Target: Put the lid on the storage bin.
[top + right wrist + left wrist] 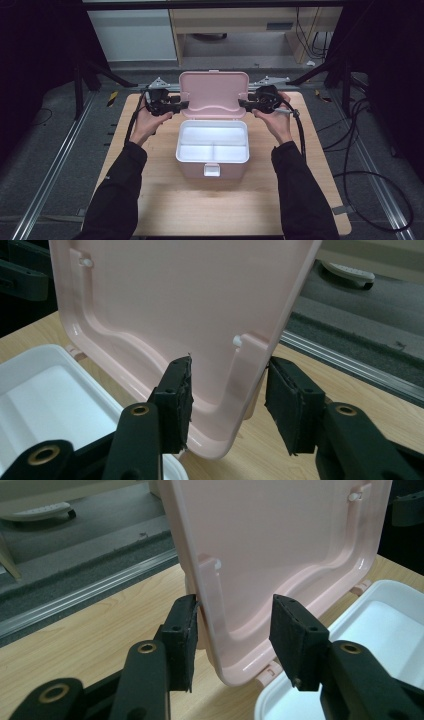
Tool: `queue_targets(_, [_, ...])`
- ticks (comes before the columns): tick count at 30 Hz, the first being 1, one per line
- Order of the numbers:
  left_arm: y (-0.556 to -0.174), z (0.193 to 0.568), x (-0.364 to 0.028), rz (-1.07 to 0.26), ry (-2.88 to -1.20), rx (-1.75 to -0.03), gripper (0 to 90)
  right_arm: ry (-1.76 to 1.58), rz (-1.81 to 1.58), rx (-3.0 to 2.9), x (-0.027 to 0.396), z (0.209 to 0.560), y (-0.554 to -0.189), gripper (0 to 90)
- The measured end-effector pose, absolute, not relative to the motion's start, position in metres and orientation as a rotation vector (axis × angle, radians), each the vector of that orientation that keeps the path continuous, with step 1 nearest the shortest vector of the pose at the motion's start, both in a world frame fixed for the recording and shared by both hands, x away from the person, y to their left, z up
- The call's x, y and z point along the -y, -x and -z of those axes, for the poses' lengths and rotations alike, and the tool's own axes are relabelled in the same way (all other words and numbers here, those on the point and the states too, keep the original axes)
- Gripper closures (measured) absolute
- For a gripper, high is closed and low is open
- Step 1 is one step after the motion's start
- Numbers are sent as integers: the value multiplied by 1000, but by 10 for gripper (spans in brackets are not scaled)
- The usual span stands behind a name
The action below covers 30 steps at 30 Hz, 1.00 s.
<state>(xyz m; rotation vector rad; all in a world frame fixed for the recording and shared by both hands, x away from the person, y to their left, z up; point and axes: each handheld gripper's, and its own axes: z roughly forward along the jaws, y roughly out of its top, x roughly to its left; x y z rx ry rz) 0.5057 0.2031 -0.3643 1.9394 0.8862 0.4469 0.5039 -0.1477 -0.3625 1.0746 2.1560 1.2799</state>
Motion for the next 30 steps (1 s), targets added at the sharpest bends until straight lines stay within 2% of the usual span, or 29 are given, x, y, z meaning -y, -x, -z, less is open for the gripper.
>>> queue_targets(13, [-478, 354, -205, -477, -1987, -839, 554, -1043, -1258, -2167, 148, 351, -473, 588])
queue_targets(27, [-443, 357, -207, -497, -1996, -856, 654, -1015, -1280, -2138, 154, 348, -435, 757])
queue_targets(30, [-437, 359, -208, -494, -2002, -849, 668, -1001, -1274, -2148, 154, 349, -426, 754])
